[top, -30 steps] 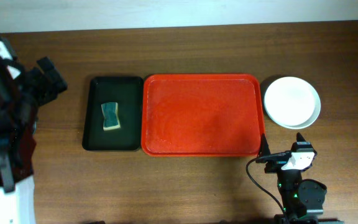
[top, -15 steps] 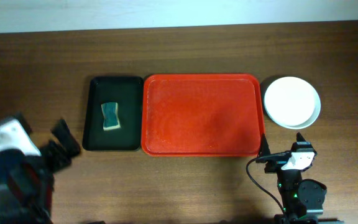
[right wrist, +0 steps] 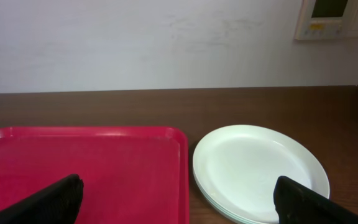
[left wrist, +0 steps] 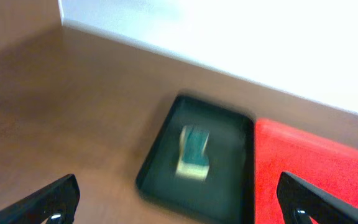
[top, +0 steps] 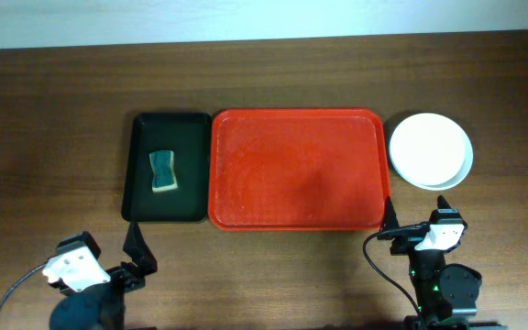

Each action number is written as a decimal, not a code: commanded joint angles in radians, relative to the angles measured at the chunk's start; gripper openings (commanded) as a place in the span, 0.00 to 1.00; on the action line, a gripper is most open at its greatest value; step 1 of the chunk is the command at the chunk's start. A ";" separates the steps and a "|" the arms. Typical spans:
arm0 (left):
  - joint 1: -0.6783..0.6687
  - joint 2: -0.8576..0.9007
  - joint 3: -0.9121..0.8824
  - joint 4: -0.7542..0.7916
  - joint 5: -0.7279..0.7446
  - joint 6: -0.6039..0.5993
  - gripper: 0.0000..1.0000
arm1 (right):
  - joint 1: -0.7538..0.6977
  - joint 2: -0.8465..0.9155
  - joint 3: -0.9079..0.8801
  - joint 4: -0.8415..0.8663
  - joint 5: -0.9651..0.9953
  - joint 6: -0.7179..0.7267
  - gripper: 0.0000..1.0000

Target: Clean dirty plates on tray and stack at the side

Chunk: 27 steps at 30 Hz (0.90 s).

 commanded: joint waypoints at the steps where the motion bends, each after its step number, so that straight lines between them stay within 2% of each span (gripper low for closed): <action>1: -0.006 -0.106 -0.114 0.177 0.029 -0.010 0.99 | 0.005 -0.008 -0.006 -0.004 0.009 0.012 0.98; 3: -0.006 -0.135 -0.164 0.294 0.039 -0.010 0.99 | 0.005 -0.008 -0.006 -0.004 0.009 0.012 0.98; 10: -0.006 -0.134 -0.375 0.924 0.055 -0.010 0.99 | 0.005 -0.008 -0.006 -0.004 0.009 0.012 0.98; 13: -0.006 -0.134 -0.456 1.095 0.060 -0.010 0.99 | 0.005 -0.008 -0.006 -0.004 0.009 0.012 0.98; 16: -0.006 -0.134 -0.507 1.139 0.061 -0.010 0.99 | 0.005 -0.008 -0.006 -0.004 0.009 0.012 0.98; 19: -0.006 -0.134 -0.556 1.115 0.062 -0.010 1.00 | 0.005 -0.008 -0.006 -0.004 0.009 0.012 0.99; 27: -0.010 -0.134 -0.554 0.756 0.060 -0.008 0.99 | 0.005 -0.008 -0.006 -0.004 0.009 0.012 0.98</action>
